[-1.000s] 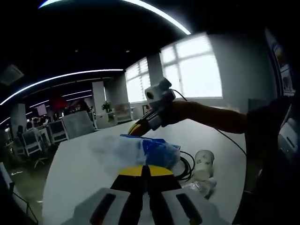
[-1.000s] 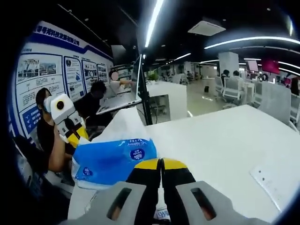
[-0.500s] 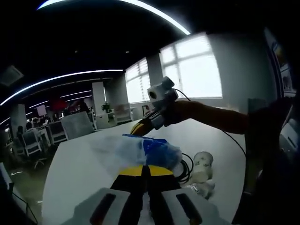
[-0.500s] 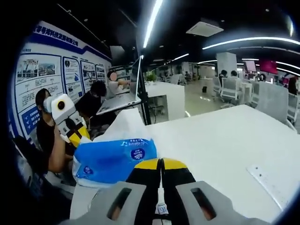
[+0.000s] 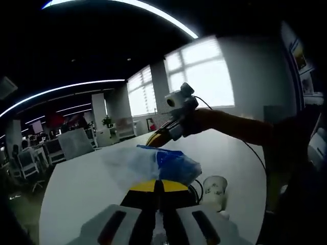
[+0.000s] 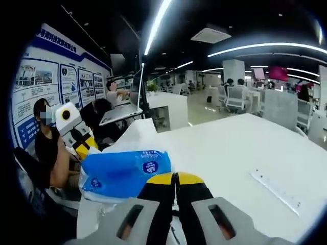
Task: Arrange the tabletop items into an orderly group along one side of the table until the central work area is clear of visible clutter.
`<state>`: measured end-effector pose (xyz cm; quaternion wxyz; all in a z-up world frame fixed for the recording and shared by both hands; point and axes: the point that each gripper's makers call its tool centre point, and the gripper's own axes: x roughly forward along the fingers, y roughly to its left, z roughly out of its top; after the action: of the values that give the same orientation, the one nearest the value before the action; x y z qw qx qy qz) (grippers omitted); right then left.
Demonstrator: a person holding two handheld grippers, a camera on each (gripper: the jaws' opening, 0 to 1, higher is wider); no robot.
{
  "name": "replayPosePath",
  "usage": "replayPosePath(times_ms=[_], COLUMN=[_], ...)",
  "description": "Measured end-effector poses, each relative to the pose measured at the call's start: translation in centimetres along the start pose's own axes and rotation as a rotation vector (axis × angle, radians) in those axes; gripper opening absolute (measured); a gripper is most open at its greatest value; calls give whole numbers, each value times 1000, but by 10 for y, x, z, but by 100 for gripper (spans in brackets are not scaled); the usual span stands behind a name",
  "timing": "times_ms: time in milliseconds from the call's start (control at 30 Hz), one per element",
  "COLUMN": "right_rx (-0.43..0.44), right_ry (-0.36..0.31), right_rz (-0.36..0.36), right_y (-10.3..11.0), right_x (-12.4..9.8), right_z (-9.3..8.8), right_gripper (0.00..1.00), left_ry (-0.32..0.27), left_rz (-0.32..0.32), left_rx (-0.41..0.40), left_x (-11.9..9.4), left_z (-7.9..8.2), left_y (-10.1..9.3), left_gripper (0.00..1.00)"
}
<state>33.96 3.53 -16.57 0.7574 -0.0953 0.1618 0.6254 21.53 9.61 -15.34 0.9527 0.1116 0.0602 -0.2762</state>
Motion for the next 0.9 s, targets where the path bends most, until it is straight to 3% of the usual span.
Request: replayPosePath(times_ms=[400, 900], right_rx=[32, 76], right_ry=[-39, -81], right_rz=[-101, -240], right_y=[-19, -33], right_x=[-71, -147], right_z=[-9, -35], right_gripper=[0, 0], left_ry=[-9, 14], left_rz=[-72, -132], left_rx=[17, 66], left_x=[43, 99], left_z=[17, 31], left_y=[-29, -54], left_gripper=[0, 0])
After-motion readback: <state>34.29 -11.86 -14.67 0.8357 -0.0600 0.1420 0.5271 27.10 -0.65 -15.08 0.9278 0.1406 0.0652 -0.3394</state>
